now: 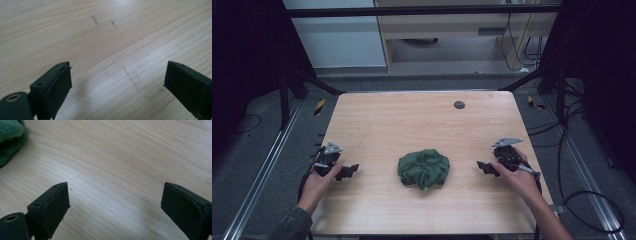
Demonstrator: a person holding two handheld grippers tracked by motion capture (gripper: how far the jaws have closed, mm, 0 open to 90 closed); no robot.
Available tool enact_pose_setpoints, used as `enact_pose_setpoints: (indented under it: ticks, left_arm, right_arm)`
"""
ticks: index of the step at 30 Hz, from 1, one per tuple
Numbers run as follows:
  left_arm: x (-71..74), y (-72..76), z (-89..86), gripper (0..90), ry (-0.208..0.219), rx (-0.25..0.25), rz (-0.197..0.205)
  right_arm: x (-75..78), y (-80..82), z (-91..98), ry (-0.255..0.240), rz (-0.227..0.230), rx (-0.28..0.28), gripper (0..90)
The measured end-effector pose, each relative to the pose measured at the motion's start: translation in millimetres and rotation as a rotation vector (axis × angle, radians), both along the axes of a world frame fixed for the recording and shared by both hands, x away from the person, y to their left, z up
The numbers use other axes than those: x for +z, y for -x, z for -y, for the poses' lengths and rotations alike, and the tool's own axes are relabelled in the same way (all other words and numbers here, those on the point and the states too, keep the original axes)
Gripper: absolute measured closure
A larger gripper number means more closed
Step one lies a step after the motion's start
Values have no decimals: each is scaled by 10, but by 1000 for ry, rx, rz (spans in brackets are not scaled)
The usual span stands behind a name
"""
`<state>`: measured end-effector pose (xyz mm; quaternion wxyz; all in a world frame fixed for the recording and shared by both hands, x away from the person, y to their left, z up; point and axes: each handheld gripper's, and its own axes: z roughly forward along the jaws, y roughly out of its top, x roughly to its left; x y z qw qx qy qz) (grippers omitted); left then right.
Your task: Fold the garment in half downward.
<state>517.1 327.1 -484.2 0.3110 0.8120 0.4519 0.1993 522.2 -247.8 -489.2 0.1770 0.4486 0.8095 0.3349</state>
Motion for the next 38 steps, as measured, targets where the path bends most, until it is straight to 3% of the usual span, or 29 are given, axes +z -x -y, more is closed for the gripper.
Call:
enact_pose_setpoints:
  ticks: [18,23,30,38]
  left_arm:
    - [-135,-159,60,68,8,26,-18]
    - [-183,-187,75,58,19,34,-8]
    - [-227,-208,104,23,39,45,25]
    - [-234,-199,136,0,36,66,24]
  right_arm:
    - [-128,-136,31,7,-2,-82,97]
    - [-160,-152,17,14,-4,-98,94]
    - [-216,-165,-66,1,32,-127,27]
    - [-229,-183,-132,3,34,-175,2]
